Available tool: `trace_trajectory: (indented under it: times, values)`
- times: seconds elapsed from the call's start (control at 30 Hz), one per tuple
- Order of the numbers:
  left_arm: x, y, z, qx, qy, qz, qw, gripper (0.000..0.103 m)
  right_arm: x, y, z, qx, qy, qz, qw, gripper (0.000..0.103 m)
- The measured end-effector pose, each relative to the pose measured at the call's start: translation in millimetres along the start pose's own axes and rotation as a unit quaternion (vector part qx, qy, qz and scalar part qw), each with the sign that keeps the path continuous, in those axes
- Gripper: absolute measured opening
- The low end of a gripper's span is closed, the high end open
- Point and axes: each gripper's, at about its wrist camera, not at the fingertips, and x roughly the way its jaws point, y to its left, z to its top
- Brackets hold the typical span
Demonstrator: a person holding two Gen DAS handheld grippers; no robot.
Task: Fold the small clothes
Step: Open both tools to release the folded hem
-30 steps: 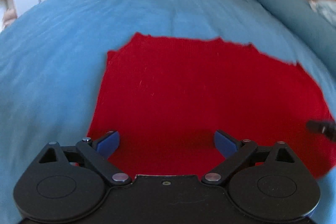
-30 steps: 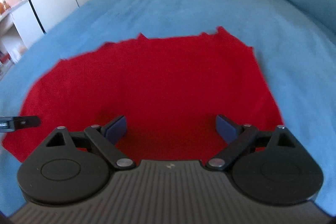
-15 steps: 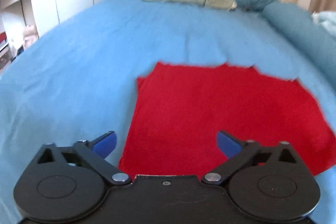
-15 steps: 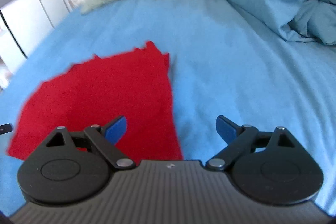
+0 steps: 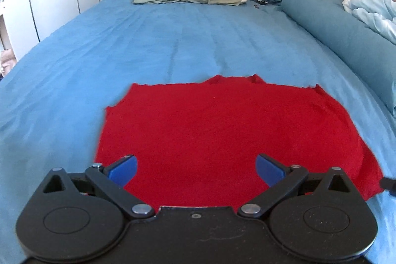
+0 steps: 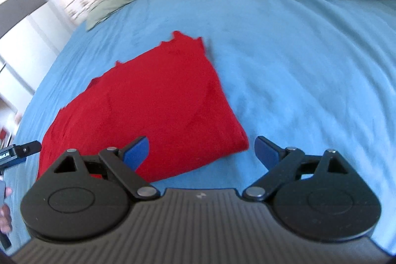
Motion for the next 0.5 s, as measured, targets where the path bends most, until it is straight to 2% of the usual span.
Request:
trace_trajectory:
  times: [0.17,0.33,0.5]
  values:
    - [26,-32,12,-0.002,0.033,0.005,0.9994,0.103,13,-4,-7,0.062,-0.018,0.009,0.998,0.103]
    - [54,-62,8,0.012,0.058,-0.009,0.9982,0.103,32,-1,-10,0.069,-0.024,-0.005,0.997,0.103]
    - [79,-73,3,0.022,0.087,-0.009,0.9959,0.103,37,-9,-10,0.049,-0.042,-0.017,0.998,0.103]
